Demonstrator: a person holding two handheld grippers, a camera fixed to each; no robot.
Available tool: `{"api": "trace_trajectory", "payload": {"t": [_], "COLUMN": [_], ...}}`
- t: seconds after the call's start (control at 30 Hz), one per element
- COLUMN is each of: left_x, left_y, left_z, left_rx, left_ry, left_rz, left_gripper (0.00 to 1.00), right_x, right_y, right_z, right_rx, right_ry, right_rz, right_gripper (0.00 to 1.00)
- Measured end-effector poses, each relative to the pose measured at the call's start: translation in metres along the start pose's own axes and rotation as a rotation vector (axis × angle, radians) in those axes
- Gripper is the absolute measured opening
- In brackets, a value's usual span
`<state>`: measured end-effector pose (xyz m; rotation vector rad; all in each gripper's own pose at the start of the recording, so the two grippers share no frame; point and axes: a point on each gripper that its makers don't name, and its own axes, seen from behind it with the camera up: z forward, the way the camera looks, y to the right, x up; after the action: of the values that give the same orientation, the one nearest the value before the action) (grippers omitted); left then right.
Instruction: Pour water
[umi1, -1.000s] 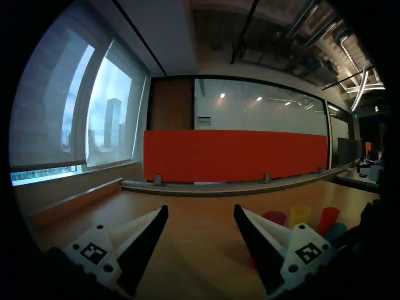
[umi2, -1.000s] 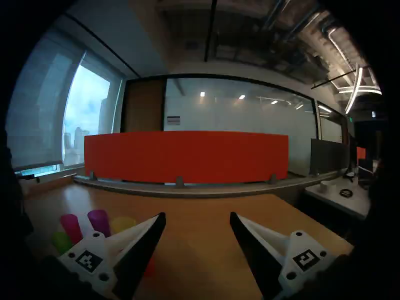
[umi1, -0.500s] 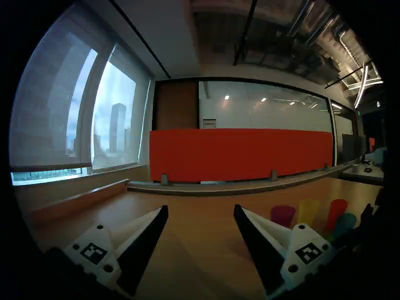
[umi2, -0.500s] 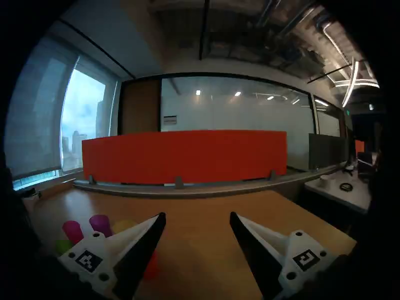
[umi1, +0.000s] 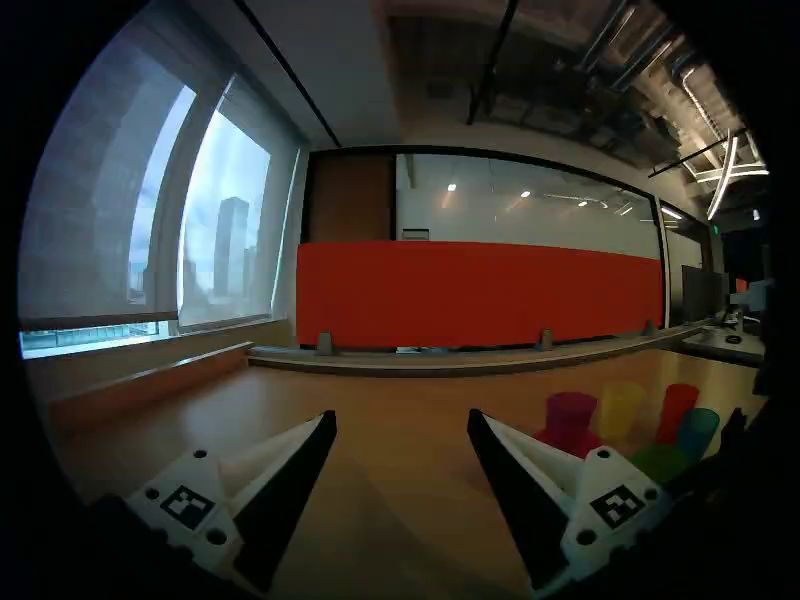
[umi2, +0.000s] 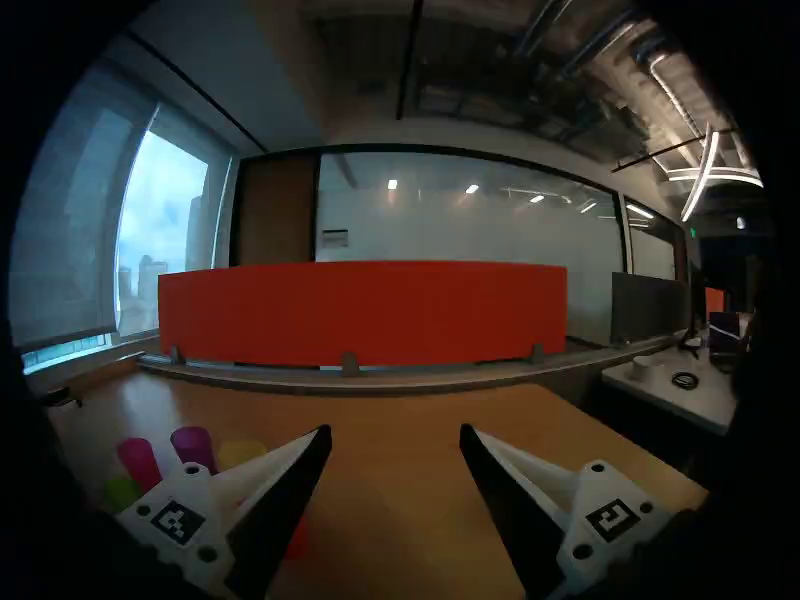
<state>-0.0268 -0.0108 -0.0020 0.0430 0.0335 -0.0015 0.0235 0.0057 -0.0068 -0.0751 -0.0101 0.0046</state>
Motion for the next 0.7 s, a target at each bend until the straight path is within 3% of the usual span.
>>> {"api": "trace_trajectory", "payload": {"t": [0.27,0.7], "left_x": [-0.006,-0.0067], "left_y": [-0.0036,0.0005], "left_z": [0.0005,0.0006], "left_rx": [0.002,-0.013], "left_ry": [-0.01,-0.015], "left_rz": [0.007,0.013], "left_gripper": [0.98,0.98], "right_x": [0.0013,-0.0006], "right_y": [0.0002,0.0027], "right_z": [0.0002,-0.0016], "right_rx": [-0.003,-0.006], "right_ry": [-0.002,-0.001], "right_rz": [-0.003,0.0], "right_gripper": [0.99,0.99]}}
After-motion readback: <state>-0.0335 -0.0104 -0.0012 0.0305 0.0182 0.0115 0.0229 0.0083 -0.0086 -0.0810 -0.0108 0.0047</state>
